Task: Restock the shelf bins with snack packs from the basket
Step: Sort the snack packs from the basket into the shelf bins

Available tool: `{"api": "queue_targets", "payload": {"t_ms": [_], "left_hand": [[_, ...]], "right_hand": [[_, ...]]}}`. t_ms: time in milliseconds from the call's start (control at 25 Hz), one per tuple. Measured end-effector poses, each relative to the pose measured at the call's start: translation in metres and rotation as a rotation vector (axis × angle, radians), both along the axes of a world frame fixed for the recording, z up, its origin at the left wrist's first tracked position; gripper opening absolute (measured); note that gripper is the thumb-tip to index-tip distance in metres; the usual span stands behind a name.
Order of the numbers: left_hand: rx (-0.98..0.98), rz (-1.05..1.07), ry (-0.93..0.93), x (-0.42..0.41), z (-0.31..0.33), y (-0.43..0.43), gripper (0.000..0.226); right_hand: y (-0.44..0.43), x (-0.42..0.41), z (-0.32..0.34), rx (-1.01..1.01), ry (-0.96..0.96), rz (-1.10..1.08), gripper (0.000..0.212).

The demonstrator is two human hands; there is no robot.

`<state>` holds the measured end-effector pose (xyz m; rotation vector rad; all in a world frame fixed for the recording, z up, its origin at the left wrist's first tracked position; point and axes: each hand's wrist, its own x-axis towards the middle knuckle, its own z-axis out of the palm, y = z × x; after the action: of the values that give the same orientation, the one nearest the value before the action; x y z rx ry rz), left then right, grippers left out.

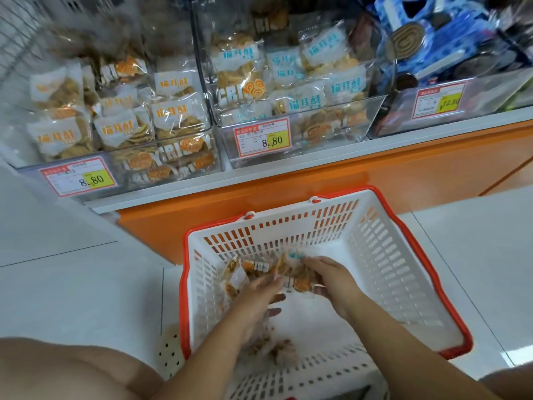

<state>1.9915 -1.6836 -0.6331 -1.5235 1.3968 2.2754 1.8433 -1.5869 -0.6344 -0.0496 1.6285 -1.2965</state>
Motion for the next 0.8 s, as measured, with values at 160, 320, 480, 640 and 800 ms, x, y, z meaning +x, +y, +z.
{"api": "queue_targets", "payload": {"t_ms": [160,320,480,640,800], "left_hand": [[0.163,0.131,0.178,-0.006,0.019,0.004,0.019],[0.116,0.135,0.202,-0.007,0.030,0.009,0.020],[0.086,0.106,0.211,-0.004,0.036,0.014,0.017],[0.079,0.081,0.223,-0.005,0.042,0.017,0.021],[0.051,0.096,0.228,-0.007,0.046,0.018,0.018]], "right_hand": [[0.011,0.001,0.023,-0.094,-0.024,-0.012,0.025],[0.021,0.003,0.037,-0.153,-0.021,0.002,0.025],[0.030,0.008,0.042,-0.171,-0.015,0.020,0.027],[0.033,0.009,0.046,-0.182,-0.003,0.017,0.027],[0.035,0.010,0.050,-0.207,-0.011,-0.006,0.026]]}}
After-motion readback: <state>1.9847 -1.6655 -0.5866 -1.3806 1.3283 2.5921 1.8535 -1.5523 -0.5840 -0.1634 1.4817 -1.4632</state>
